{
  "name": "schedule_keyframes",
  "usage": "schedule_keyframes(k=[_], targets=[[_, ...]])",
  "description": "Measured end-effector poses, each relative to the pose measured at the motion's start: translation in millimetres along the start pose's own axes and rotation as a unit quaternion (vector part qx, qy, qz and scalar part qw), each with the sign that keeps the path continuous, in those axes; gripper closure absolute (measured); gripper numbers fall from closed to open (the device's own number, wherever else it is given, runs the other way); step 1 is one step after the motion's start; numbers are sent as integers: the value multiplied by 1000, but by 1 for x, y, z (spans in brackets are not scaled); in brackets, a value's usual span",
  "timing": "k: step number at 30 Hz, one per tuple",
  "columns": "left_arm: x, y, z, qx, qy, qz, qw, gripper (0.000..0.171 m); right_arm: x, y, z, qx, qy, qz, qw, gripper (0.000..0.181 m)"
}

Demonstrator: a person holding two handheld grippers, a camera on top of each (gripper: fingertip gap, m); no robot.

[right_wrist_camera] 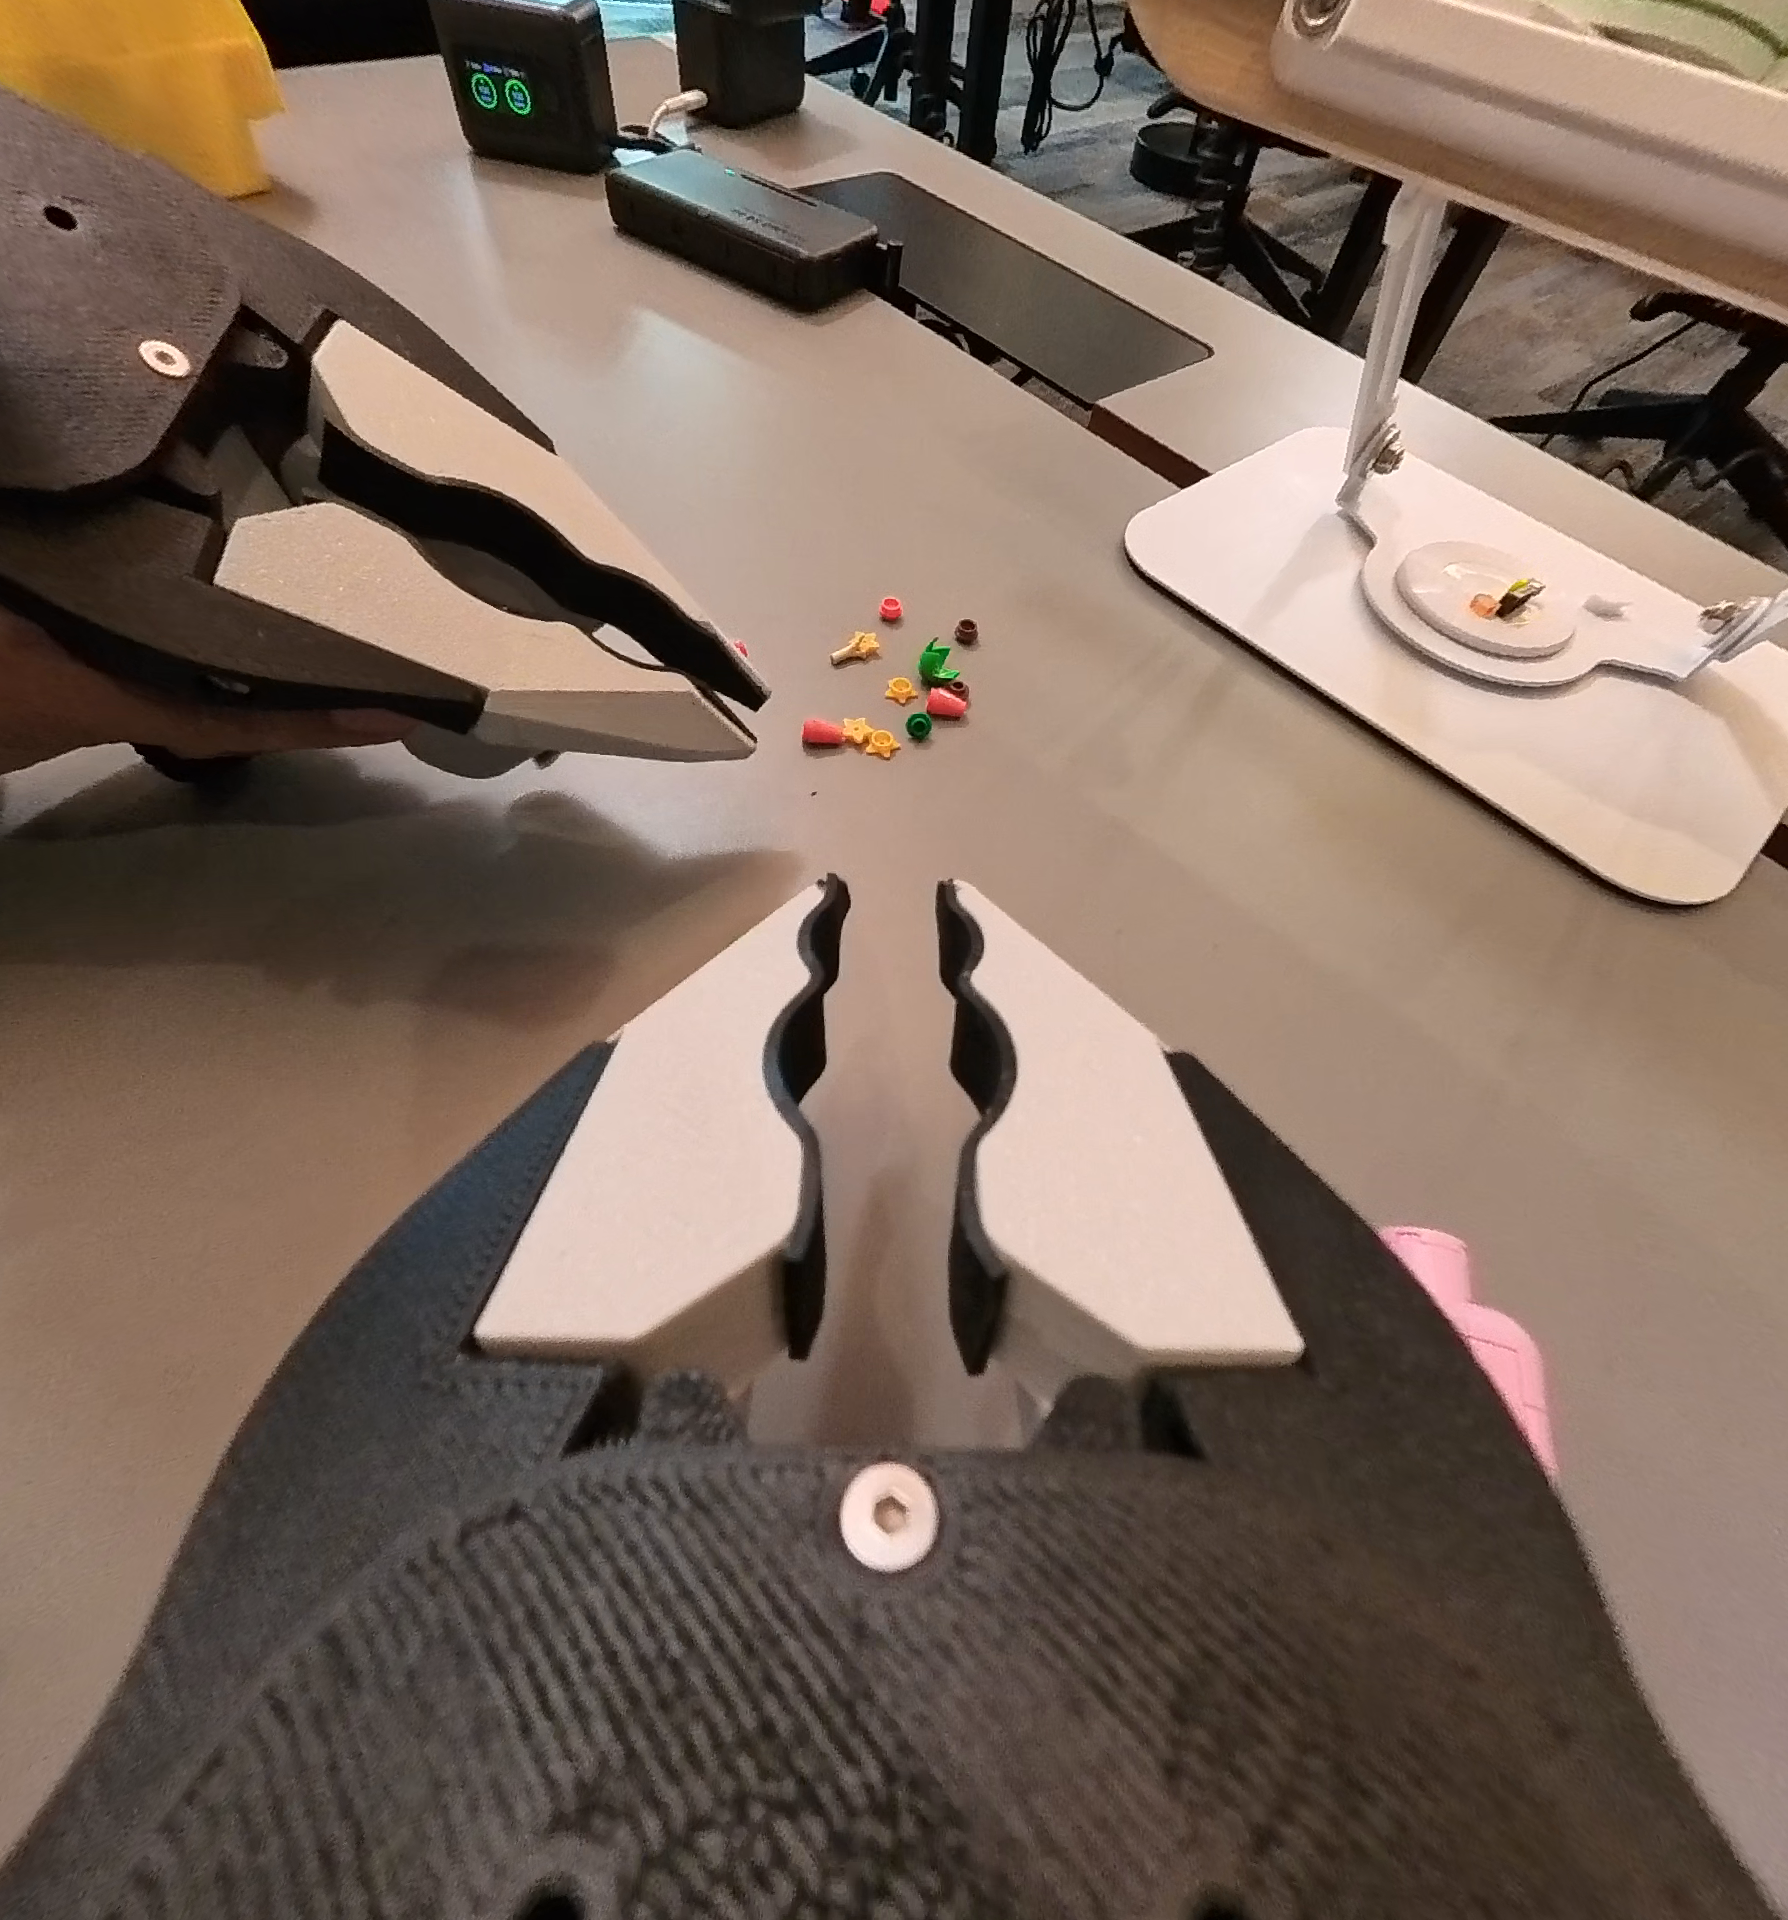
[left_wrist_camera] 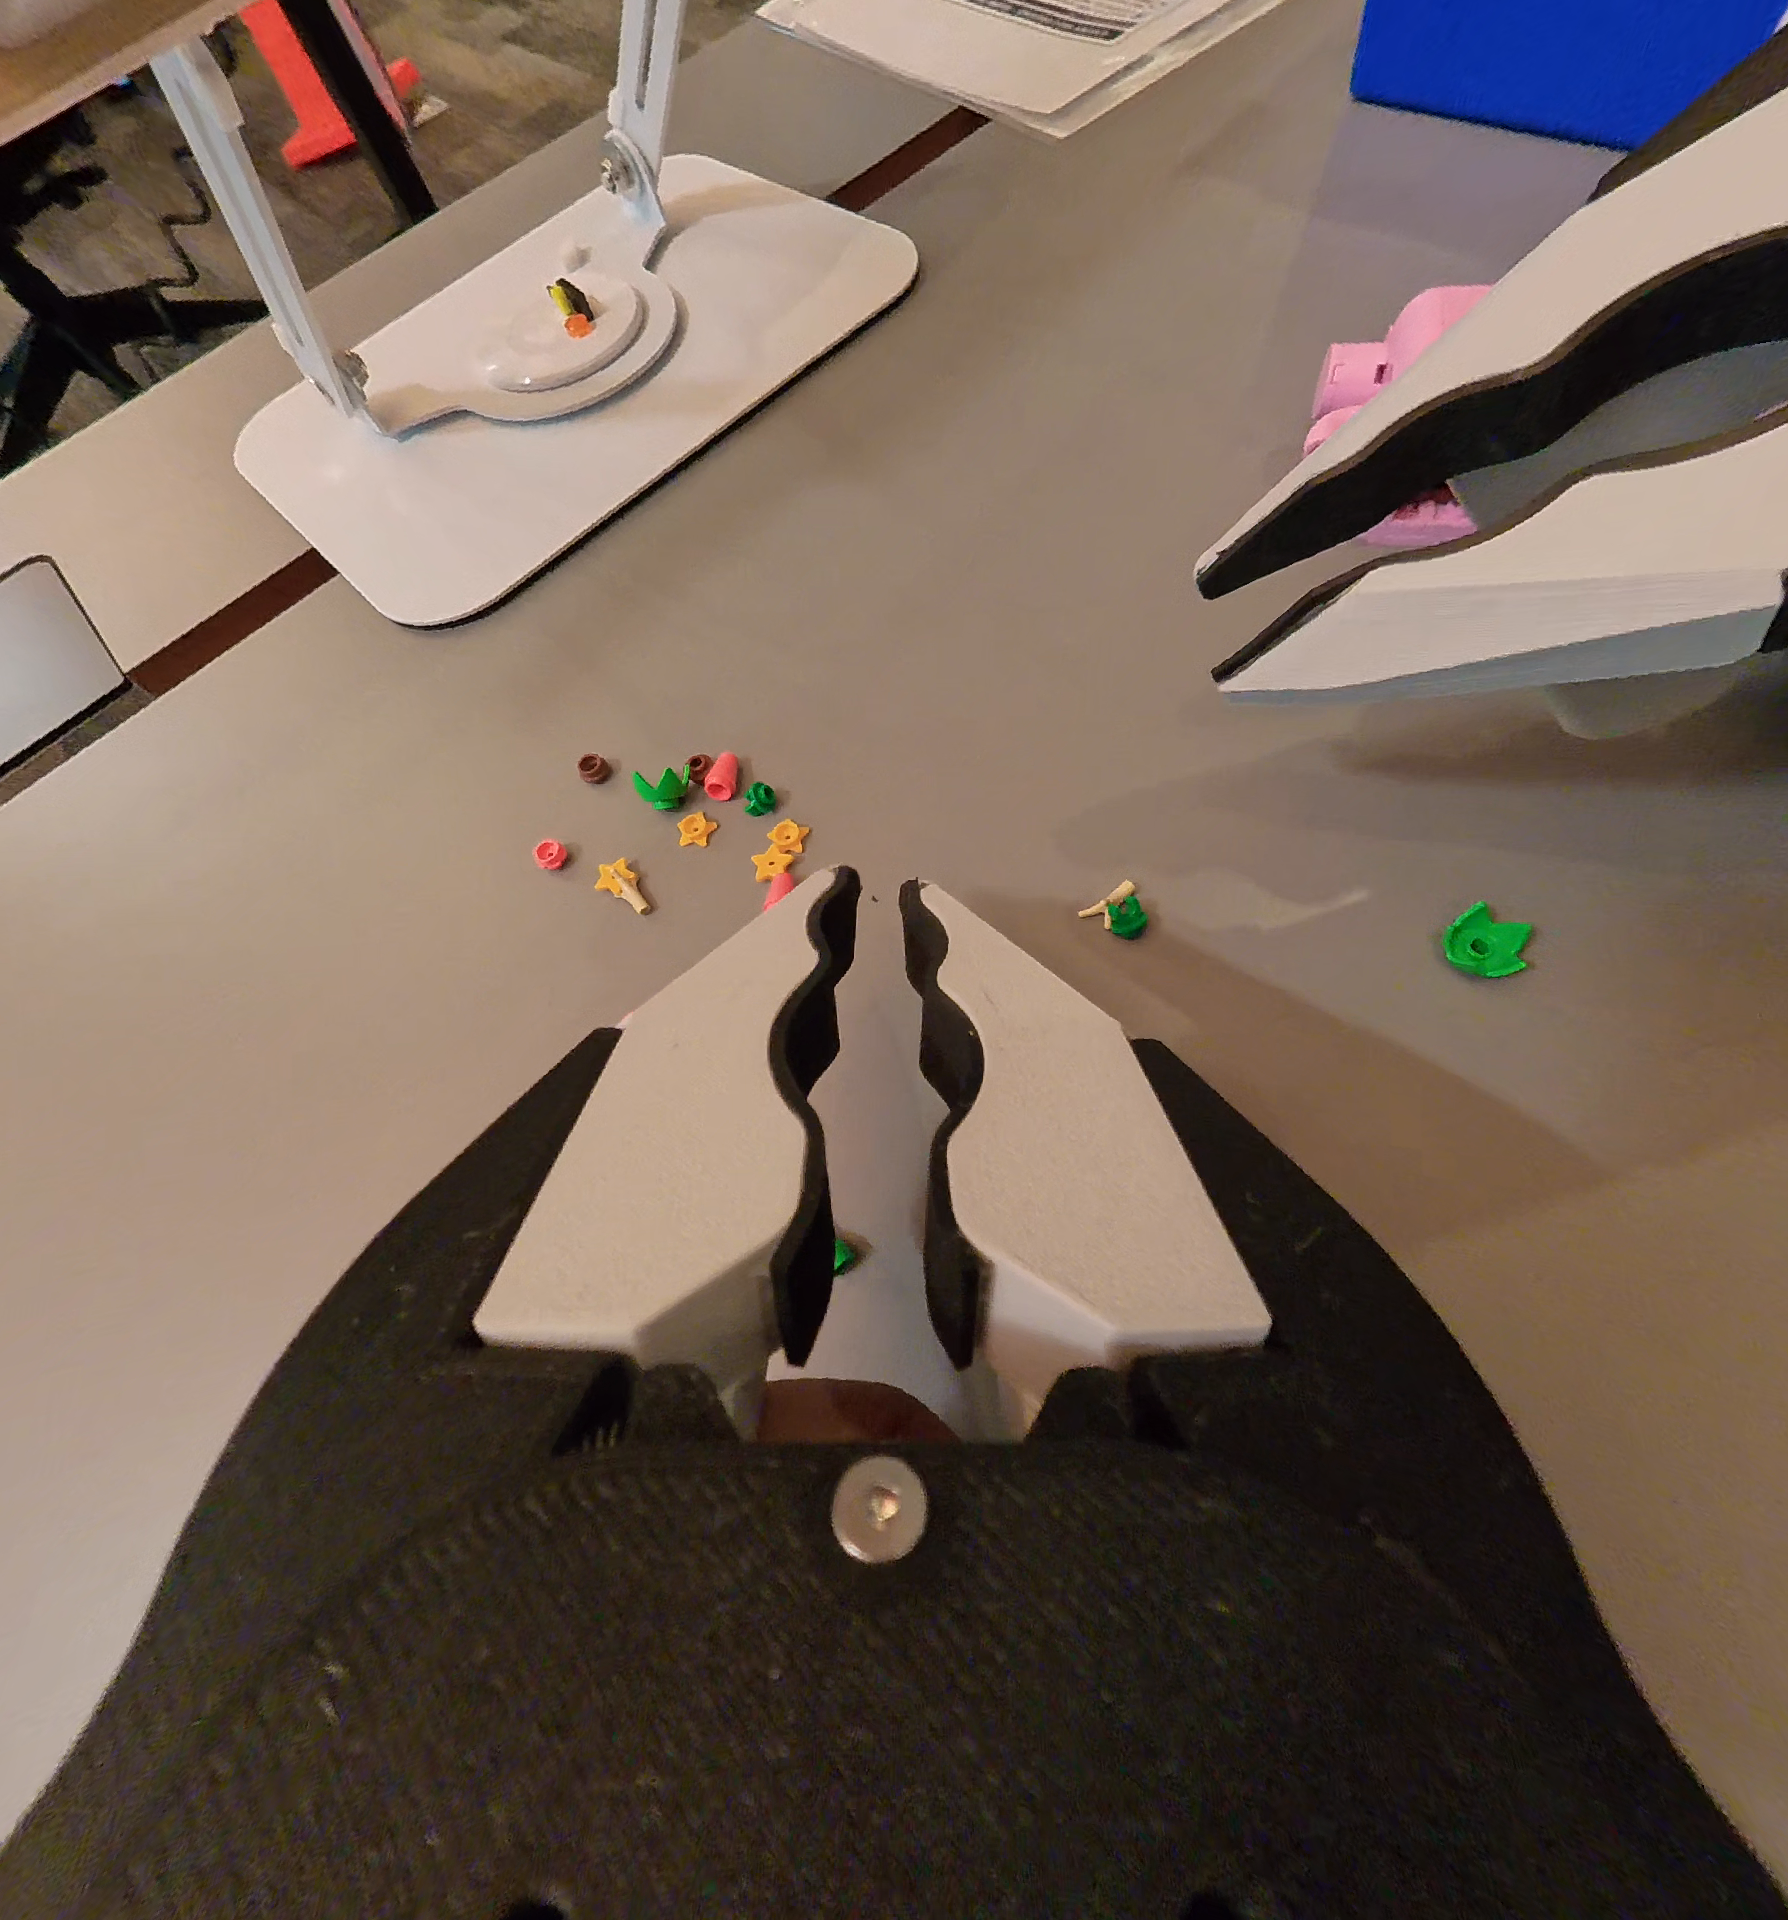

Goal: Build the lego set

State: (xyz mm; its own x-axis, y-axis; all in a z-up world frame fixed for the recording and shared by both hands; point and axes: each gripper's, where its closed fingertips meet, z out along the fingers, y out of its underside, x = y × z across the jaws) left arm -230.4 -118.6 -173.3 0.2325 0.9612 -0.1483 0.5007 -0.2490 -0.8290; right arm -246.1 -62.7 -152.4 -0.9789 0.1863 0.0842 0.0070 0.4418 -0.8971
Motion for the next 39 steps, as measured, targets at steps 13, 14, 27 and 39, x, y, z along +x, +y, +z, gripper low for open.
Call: schedule_keyframes(k=[13,14,27,39], targets=[[1,1,1,-4,-2,9,1000,166,-1,2,2,-5,-3,0,1000,163],[1,1,1,-4,-2,9,1000,166,-1,2,2,-5,-2,0,1000,163],[2,1,1,-3,-2,16,1000,167,0,-6,-4,14,-4,-5,1000,155],[42,-2,1,4,79,86,993,169,-7,5,1,-20,-17,-8,1000,158]])
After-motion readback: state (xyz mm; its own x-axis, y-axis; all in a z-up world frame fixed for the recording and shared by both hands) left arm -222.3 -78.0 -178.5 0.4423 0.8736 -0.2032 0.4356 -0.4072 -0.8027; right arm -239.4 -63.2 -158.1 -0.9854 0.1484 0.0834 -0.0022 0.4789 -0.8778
